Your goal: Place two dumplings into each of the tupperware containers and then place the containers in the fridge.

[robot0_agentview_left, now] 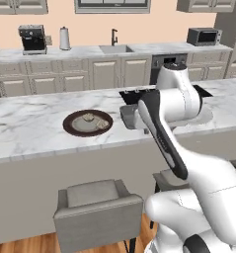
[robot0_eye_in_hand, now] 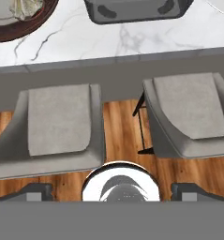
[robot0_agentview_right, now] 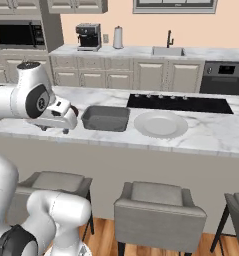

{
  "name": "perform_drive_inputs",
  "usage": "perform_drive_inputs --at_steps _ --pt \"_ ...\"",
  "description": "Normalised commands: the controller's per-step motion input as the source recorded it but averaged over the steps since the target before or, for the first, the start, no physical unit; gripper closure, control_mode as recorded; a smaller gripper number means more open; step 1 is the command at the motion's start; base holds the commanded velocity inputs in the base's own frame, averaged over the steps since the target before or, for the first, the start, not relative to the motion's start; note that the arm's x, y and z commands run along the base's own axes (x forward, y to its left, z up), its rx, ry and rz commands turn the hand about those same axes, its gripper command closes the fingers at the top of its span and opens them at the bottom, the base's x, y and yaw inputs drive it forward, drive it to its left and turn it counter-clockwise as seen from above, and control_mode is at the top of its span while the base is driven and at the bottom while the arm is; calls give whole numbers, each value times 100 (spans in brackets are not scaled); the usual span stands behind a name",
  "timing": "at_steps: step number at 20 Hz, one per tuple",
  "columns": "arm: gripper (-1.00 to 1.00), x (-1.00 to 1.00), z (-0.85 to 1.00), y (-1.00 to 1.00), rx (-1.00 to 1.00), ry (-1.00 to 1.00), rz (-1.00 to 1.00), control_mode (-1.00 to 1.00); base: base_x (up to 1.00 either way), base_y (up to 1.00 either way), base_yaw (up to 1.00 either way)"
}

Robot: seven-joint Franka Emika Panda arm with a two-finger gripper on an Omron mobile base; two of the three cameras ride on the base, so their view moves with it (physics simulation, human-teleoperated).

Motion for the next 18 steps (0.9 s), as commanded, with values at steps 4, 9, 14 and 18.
perform_drive_inputs --at_steps 4,9,14,18 --pt "-100 100 0 55 3 8 10 -100 0 0 0" --pt "-100 100 -14 50 1 15 11 -100 0 0 0" --pt "-100 82 -26 43 0 14 12 -100 0 0 0" --pt "-100 64 -9 36 0 19 12 -100 0 0 0"
